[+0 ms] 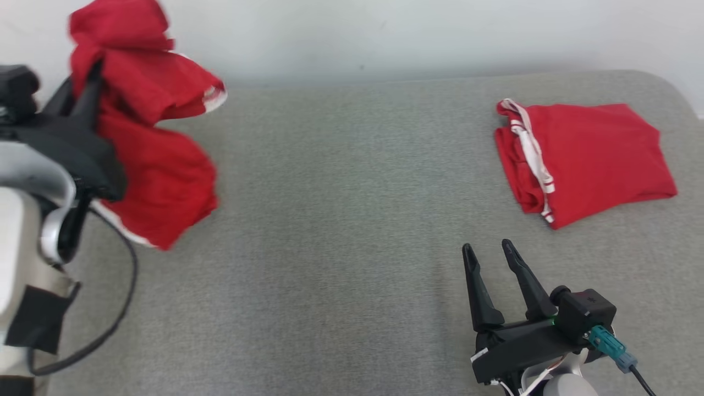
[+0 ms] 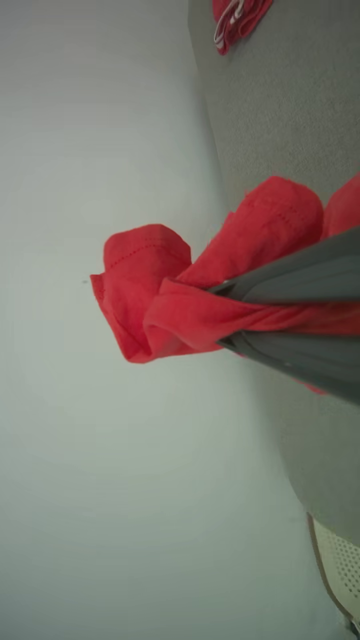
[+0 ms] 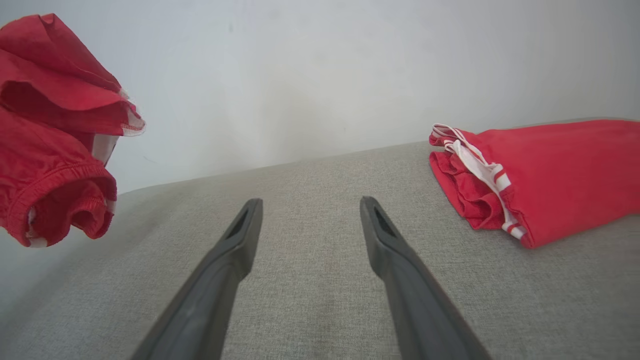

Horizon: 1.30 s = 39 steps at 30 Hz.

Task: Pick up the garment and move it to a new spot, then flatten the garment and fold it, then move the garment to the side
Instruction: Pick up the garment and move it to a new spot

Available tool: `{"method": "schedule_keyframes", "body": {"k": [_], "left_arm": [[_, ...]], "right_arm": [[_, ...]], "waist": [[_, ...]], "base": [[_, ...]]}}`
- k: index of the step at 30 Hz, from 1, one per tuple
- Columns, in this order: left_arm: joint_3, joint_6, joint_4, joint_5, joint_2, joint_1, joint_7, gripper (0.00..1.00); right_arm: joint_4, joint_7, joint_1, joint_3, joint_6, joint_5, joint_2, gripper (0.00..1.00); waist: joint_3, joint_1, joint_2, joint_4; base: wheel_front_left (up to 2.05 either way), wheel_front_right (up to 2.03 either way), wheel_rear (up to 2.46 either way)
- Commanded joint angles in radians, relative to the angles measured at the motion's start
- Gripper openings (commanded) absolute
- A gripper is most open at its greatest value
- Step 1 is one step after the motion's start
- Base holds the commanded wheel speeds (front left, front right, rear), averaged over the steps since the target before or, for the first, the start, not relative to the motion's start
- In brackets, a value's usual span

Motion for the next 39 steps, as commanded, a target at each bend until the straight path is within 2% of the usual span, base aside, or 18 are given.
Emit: {"method": "schedule_keyframes", "body": {"k": [1, 11, 20, 26, 36, 37, 38, 39], "left_arm": [[-0.011, -0.001, -0.034, -0.005, -0.011, -0.005, 0.009, 0.00], [-0.099, -0.002, -0.199, -0.020, -0.097, 0.043, 0.040, 0.00], [-0.180, 0.009, -0.220, -0.041, -0.181, 0.151, 0.022, 0.00], [-0.231, 0.013, -0.179, -0.059, -0.228, 0.257, -0.015, 0.00], [-0.321, -0.014, 0.004, -0.076, -0.299, 0.364, -0.137, 0.00], [-0.332, -0.013, 0.016, -0.073, -0.305, 0.368, -0.151, 0.35], [-0.341, -0.014, 0.026, -0.073, -0.310, 0.371, -0.169, 1.00], [-0.349, -0.012, 0.032, -0.071, -0.316, 0.374, -0.189, 1.00]], "right_arm": [[0.004, -0.006, 0.018, -0.002, 0.000, 0.007, 0.000, 1.00], [0.020, -0.018, 0.025, -0.021, 0.000, 0.020, 0.000, 1.00], [0.021, -0.020, 0.041, -0.029, 0.000, 0.019, 0.000, 1.00], [0.012, -0.014, 0.056, -0.044, 0.000, 0.009, 0.000, 1.00], [0.000, 0.005, 0.056, -0.049, 0.000, 0.001, 0.000, 1.00], [-0.001, 0.007, 0.057, -0.051, 0.000, 0.001, 0.000, 1.00], [-0.002, 0.008, 0.057, -0.050, 0.000, 0.001, 0.000, 1.00], [-0.003, 0.009, 0.059, -0.051, 0.000, 0.002, 0.000, 1.00]], "waist": [[-0.014, 0.0001, 0.0000, -0.027], [-0.024, 0.0001, 0.0000, -0.120], [-0.034, 0.0001, 0.0000, -0.159], [-0.033, 0.0001, 0.0000, -0.150], [-0.039, 0.0001, 0.0000, -0.110], [-0.041, 0.0001, 0.0000, -0.105], [-0.042, 0.0001, 0.0000, -0.100], [-0.045, 0.0001, 0.0000, -0.093]], "base": [[0.00, 0.00, 0.00], [0.00, 0.00, 0.00], [0.00, 0.00, 0.00], [0.00, 0.00, 0.00], [0.00, 0.00, 0.00], [0.00, 0.00, 0.00], [0.00, 0.00, 0.00], [0.00, 0.00, 0.00]]}}
